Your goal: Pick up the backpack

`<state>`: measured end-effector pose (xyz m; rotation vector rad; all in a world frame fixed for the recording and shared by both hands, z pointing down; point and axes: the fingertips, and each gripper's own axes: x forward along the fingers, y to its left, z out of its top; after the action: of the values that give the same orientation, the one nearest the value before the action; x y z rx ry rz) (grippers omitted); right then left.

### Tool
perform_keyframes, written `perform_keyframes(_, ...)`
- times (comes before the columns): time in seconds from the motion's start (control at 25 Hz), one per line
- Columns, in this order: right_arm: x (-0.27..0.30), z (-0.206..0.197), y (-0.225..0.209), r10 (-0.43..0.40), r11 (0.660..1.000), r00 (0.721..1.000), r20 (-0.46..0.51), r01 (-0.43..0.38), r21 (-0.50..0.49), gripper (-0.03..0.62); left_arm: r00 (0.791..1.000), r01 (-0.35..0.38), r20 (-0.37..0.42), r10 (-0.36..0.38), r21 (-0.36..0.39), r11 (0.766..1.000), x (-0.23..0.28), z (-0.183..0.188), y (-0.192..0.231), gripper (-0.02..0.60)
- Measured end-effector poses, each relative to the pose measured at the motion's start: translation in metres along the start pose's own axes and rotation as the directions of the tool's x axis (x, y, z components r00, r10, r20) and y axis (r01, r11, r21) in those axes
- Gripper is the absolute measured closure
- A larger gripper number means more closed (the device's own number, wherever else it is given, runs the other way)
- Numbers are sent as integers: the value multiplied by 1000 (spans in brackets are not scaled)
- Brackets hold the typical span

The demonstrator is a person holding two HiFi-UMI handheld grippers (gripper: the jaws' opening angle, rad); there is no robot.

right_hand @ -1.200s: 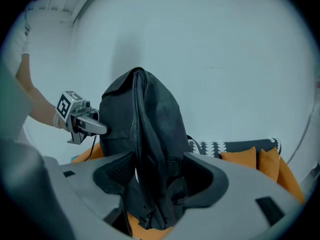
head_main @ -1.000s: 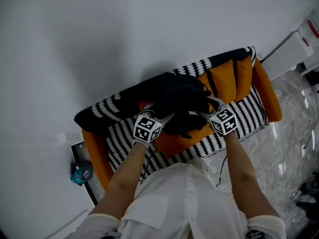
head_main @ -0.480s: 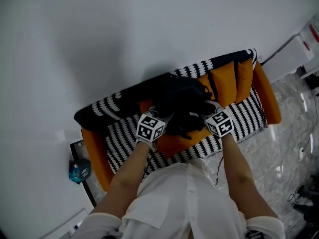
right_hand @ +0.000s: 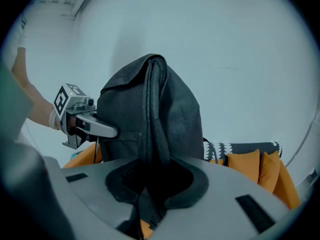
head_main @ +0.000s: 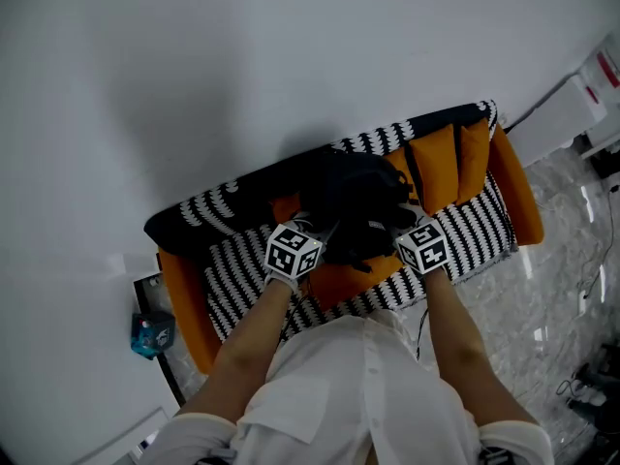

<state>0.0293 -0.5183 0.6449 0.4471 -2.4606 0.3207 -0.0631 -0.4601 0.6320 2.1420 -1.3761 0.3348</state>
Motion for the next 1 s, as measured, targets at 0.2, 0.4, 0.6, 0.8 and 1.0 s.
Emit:
perform_keyframes(0.2, -6, 10, 2, -31, 999, 999, 23, 30, 23, 514, 1000, 2, 22, -2, 20, 1000, -9, 9, -8, 531)
perform_keyframes(0.4, -18, 17, 7, -44, 998, 997, 58, 42, 49, 517, 999, 11, 53, -13, 40, 999, -20, 22, -15, 538)
perform_keyframes(0.6, -35, 24, 14, -62, 994, 993, 104, 53, 91, 519, 996, 21, 88, -28, 75, 997, -31, 39, -26, 545)
perform_keyframes(0.8, -55, 36, 25, -73, 994, 985, 154, 59, 97, 520, 989, 32, 138, -47, 104, 994, -50, 57, -39, 546)
perform_keyframes(1.0, -79, 56, 35, -72, 996, 975, 210, 58, 71, 520, 980, 40, 188, -64, 132, 990, -71, 78, -55, 548)
